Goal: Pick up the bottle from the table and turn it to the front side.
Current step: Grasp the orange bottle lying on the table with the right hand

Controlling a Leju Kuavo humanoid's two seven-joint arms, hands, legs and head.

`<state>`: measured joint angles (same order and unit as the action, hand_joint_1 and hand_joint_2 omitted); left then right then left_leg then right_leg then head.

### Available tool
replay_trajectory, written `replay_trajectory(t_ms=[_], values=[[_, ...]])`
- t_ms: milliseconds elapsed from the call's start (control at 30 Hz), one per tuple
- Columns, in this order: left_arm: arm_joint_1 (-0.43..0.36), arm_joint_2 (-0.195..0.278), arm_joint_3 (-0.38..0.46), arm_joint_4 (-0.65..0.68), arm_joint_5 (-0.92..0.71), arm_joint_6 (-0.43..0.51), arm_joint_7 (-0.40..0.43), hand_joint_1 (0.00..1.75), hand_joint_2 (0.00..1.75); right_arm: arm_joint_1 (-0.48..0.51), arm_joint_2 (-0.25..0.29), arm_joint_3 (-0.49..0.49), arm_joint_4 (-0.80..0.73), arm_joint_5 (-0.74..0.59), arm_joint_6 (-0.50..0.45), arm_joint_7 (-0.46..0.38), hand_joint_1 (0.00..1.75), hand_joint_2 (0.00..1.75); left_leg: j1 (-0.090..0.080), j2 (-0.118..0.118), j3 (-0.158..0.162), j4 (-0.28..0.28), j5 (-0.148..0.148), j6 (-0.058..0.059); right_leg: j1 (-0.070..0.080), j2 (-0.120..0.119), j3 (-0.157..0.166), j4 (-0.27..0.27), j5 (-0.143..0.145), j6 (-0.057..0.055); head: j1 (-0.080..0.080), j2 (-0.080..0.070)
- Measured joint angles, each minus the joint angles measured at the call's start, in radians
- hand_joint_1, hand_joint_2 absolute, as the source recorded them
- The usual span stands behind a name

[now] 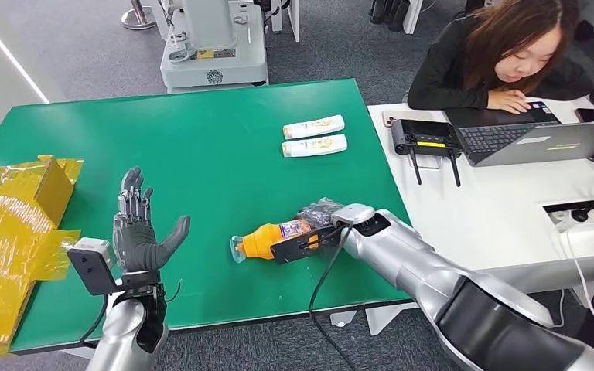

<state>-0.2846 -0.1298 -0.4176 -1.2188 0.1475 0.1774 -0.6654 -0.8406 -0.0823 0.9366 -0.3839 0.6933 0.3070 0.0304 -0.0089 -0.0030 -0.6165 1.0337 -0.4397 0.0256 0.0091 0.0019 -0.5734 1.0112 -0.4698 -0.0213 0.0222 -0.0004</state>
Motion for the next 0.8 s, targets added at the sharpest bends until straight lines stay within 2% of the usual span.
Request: replay_trajectory(t_ms=[100, 167, 533, 600, 700, 800], values=[[0.018, 0.004, 0.011, -0.006, -0.011, 0.0, -0.007, 0.0, 1.75, 0.034, -0.01, -0.013, -0.011, -0.05, -0.112, -0.024, 1.75, 1.75, 0.0, 0.001, 0.002, 0.0, 0.0, 0.0, 0.0, 0.001, 0.002, 0.0, 0.0, 0.0, 0.0, 0.0], [0.025, 0.007, 0.018, -0.01, -0.016, -0.001, -0.01, 0.0, 1.75, 0.054, -0.018, -0.025, -0.021, -0.069, -0.152, -0.033, 1.75, 1.75, 0.0, 0.001, 0.003, 0.0, 0.0, 0.0, 0.0, 0.001, 0.003, 0.0, 0.0, 0.0, 0.0, 0.0], [0.036, 0.015, 0.026, -0.017, -0.027, 0.006, -0.01, 0.0, 1.75, 0.104, -0.037, -0.061, -0.069, -0.085, -0.217, -0.042, 1.75, 1.75, 0.0, 0.001, 0.006, 0.0, 0.0, 0.0, 0.0, 0.0, 0.006, -0.001, 0.0, 0.0, 0.0, 0.0], [0.038, 0.015, 0.026, -0.024, -0.03, 0.014, -0.006, 0.0, 1.75, 0.13, -0.043, -0.083, -0.093, -0.134, -0.256, -0.074, 1.75, 1.75, 0.001, 0.001, 0.006, 0.0, 0.0, 0.0, 0.001, 0.0, 0.007, -0.001, 0.0, 0.0, 0.0, 0.0], [0.043, 0.015, 0.026, -0.039, -0.039, 0.027, 0.004, 0.0, 1.75, 0.201, -0.051, -0.164, -0.161, -0.258, -0.317, -0.157, 1.75, 1.75, 0.001, 0.002, 0.007, 0.0, -0.001, -0.001, 0.001, 0.002, 0.007, -0.002, 0.0, 0.0, 0.0, 0.0], [0.044, 0.015, 0.028, -0.052, -0.046, 0.032, 0.008, 0.0, 1.75, 0.283, -0.052, -0.236, -0.242, -0.329, -0.362, -0.205, 1.75, 1.75, 0.001, 0.002, 0.007, 0.0, -0.002, -0.001, 0.001, 0.002, 0.007, -0.002, 0.0, 0.0, 0.0, 0.0]])
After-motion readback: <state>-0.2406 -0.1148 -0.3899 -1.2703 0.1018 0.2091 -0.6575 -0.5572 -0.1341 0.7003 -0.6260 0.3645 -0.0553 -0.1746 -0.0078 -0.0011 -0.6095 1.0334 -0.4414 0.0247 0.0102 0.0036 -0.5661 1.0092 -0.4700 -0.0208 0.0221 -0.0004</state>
